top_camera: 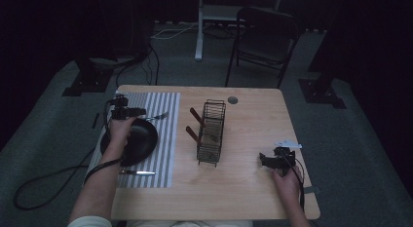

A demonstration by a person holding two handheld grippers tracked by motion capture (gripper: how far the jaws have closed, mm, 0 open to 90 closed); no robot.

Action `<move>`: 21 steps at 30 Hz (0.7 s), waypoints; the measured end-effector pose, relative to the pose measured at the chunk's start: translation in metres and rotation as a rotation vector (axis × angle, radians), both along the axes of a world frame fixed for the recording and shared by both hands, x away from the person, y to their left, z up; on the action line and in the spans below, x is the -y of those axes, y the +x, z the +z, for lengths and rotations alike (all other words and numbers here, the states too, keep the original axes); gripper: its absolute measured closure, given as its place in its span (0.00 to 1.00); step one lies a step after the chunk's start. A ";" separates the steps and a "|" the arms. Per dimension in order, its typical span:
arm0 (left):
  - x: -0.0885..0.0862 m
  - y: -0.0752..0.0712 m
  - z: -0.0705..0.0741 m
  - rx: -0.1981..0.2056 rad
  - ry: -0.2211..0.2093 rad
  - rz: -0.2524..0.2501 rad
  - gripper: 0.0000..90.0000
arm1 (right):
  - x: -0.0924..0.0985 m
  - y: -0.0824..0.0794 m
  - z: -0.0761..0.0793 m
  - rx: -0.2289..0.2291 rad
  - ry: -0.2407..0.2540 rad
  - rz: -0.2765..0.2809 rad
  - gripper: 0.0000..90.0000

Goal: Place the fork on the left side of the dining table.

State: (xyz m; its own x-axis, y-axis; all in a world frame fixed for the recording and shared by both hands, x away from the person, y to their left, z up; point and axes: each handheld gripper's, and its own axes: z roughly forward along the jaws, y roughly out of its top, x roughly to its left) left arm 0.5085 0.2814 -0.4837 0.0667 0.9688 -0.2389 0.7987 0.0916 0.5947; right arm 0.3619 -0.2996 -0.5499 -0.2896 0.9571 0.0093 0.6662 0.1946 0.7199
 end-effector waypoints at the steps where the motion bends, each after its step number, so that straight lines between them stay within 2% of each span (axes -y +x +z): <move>1: 0.002 0.000 -0.001 0.001 0.009 -0.004 0.16 | 0.000 0.000 0.000 0.000 0.000 0.000 0.14; 4: 0.011 0.002 -0.004 0.001 0.025 -0.028 0.16 | 0.000 0.000 0.000 0.000 0.000 0.000 0.14; 6: 0.013 0.003 -0.005 -0.001 0.019 -0.036 0.16 | 0.000 0.000 0.000 0.000 0.000 0.000 0.14; 15: 0.046 0.012 -0.007 -0.008 0.038 -0.100 0.16 | 0.000 0.000 0.000 0.000 0.001 0.000 0.14; 21: 0.059 0.027 -0.005 -0.020 0.044 -0.075 0.16 | 0.000 0.000 0.000 0.000 0.000 0.001 0.14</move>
